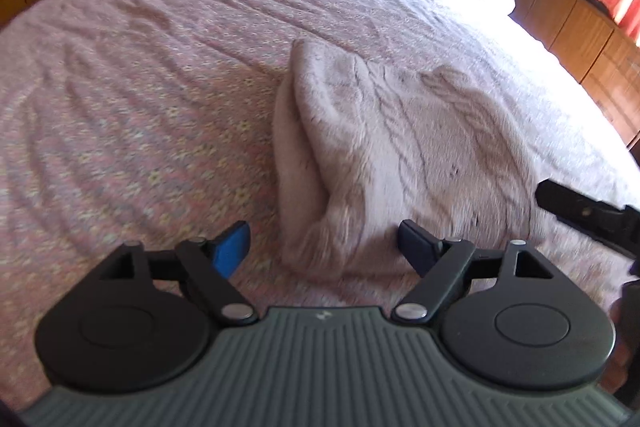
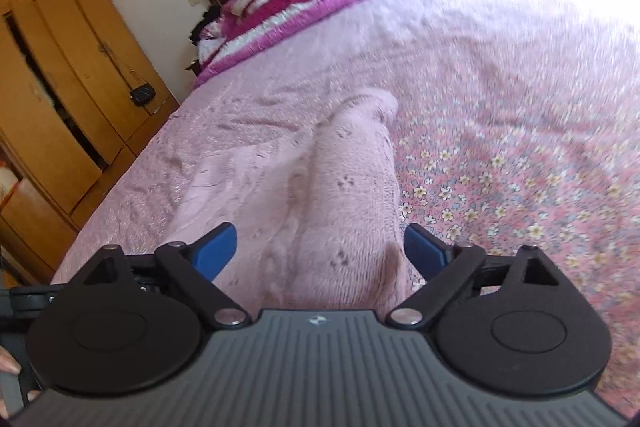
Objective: Fold small clothes
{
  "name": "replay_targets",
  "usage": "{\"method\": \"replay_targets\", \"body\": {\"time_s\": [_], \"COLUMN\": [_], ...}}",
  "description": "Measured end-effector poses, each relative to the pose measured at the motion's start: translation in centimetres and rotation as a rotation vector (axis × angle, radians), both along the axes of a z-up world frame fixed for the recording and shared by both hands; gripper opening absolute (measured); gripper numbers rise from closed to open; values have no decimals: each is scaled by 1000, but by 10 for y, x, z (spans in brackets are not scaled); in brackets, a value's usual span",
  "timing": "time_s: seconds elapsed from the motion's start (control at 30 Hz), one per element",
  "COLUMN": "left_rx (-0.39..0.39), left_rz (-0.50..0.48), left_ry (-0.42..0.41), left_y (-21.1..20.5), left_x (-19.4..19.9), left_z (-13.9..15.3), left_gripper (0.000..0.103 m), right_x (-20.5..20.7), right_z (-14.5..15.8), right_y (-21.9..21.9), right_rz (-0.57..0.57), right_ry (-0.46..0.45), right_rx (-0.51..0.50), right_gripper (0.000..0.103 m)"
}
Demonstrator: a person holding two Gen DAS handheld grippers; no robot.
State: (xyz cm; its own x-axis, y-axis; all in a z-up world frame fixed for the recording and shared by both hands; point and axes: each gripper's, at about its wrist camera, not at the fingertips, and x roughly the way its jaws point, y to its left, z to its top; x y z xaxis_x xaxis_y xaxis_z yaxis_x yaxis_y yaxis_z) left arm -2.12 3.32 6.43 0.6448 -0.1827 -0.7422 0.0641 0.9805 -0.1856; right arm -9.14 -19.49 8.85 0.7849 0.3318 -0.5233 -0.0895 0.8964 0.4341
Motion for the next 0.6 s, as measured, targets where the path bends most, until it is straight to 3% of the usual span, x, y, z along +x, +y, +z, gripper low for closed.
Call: {"method": "replay_targets", "body": {"time_s": [0.23, 0.43, 0.6], "left_rx": [93, 139, 174], "left_rz": [-11, -3, 3], "left_ry": [-5, 11, 20], "left_y": [-16, -31, -42], "left_x": [-32, -40, -47], "left_z": [-8, -24, -38], "left_gripper": [83, 83, 83], "right_x": [-39, -55, -55], "right_z": [-1, -15, -35], "right_y": [12, 20, 27], "right_rz": [33, -16, -9], "right_ry": [-11, 31, 86], "right_rx": [-82, -161, -168], "right_gripper": [99, 99, 99]}}
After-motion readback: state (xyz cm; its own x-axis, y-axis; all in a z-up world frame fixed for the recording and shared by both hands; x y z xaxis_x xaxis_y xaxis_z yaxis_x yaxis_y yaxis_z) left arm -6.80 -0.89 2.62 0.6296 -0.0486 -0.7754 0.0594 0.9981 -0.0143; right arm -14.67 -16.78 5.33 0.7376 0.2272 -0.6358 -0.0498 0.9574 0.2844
